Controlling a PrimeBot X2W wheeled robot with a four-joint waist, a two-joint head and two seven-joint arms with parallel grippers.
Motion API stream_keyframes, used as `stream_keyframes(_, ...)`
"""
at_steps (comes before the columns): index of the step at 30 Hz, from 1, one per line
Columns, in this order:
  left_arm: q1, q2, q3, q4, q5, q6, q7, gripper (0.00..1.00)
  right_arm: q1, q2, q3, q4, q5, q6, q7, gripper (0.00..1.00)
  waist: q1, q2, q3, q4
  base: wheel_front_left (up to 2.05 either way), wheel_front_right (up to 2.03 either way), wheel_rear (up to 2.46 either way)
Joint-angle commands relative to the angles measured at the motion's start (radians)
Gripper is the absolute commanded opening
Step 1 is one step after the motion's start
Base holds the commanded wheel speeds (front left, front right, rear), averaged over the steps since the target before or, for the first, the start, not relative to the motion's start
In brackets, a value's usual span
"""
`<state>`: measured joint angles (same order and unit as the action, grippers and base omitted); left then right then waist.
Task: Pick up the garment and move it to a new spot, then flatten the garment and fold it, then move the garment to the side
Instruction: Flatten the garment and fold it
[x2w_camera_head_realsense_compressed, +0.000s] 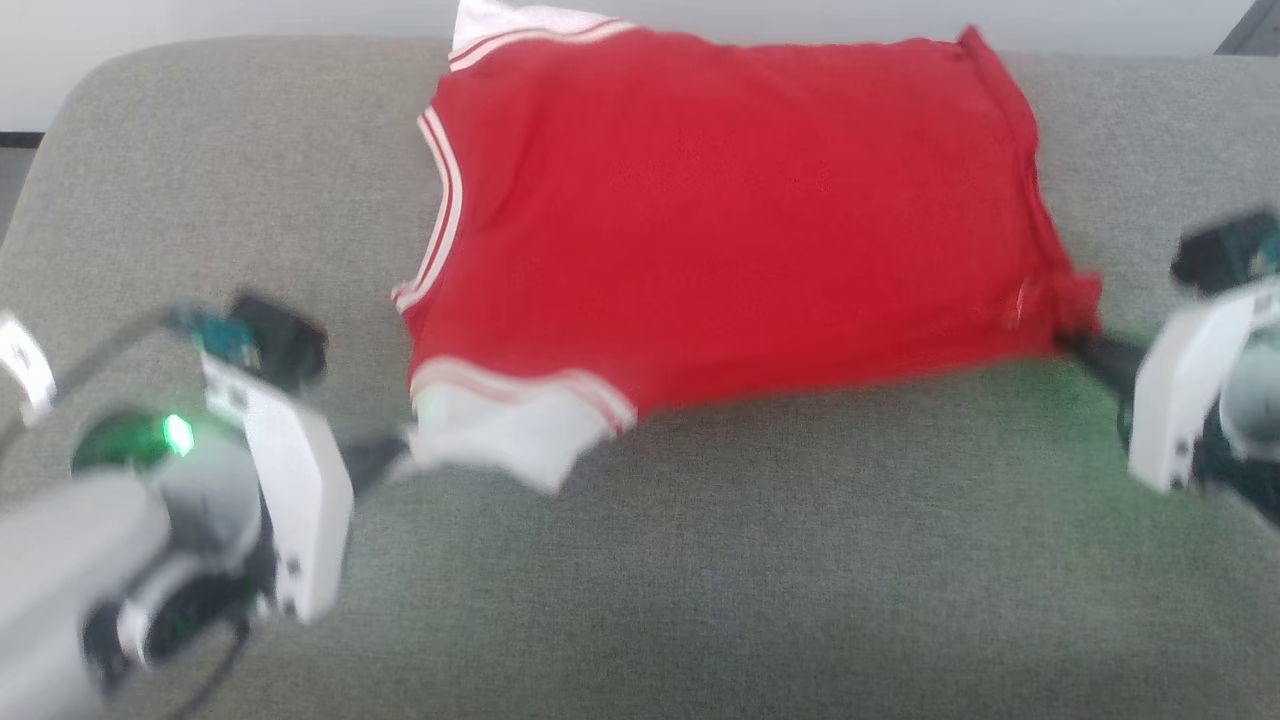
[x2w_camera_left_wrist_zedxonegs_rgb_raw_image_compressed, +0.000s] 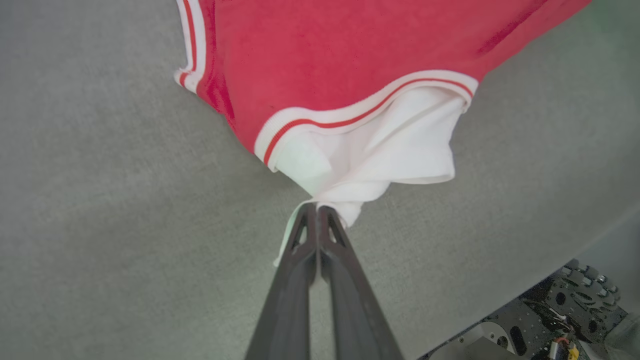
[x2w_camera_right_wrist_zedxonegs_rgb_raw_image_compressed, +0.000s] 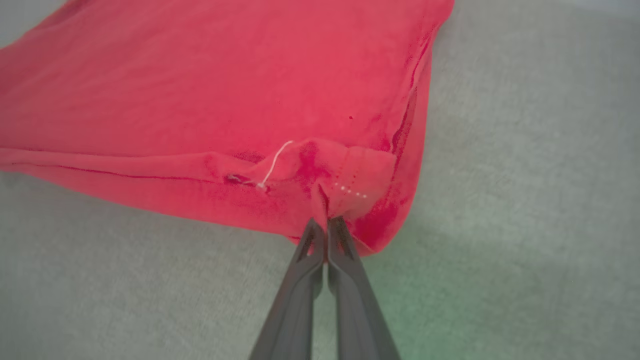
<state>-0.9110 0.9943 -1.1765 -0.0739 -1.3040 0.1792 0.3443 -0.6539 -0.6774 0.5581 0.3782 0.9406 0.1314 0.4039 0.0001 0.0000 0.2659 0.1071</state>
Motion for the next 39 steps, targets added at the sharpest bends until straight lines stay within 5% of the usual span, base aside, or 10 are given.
stream_keyframes(1, 0.050, 0.022, -0.011, -0.053, -0.011, 0.035, -0.013, 0.00, 0.074, -0.012, -0.033, -0.050, -0.007, -0.002, 0.020, 0.00, -0.0001, 0.0000, 0.000, 0.000, 0.00, 0.00, 0.00)
stream_keyframes(14, 0.298, 0.114, -0.067, -0.252, -0.082, 0.159, -0.069, 0.00, 0.565, 0.028, -0.302, -0.393, -0.053, -0.001, 0.222, 0.00, -0.0001, 0.0000, 0.000, -0.006, 0.00, 0.00, 0.00)
stream_keyframes(25, 0.244, 0.176, -0.038, -0.300, -0.007, 0.172, -0.070, 0.00, 0.648, 0.154, -0.481, -0.569, -0.142, -0.001, 0.324, 0.00, -0.0001, 0.0000, 0.007, -0.016, 0.00, 0.00, 0.00)
stream_keyframes(33, 0.017, 0.143, 0.025, -0.222, 0.180, 0.063, -0.028, 0.00, 0.491, 0.221, -0.518, -0.563, -0.217, -0.001, 0.366, 0.00, -0.0001, 0.0000, 0.026, -0.025, 0.00, 0.00, 0.00)
stream_keyframes(39, -0.174, -0.004, 0.041, 0.002, 0.283, -0.098, -0.005, 0.00, 0.307, 0.253, -0.497, -0.453, -0.262, -0.001, 0.356, 0.00, -0.0001, 0.0000, 0.059, -0.034, 0.00, 0.00, 0.00)
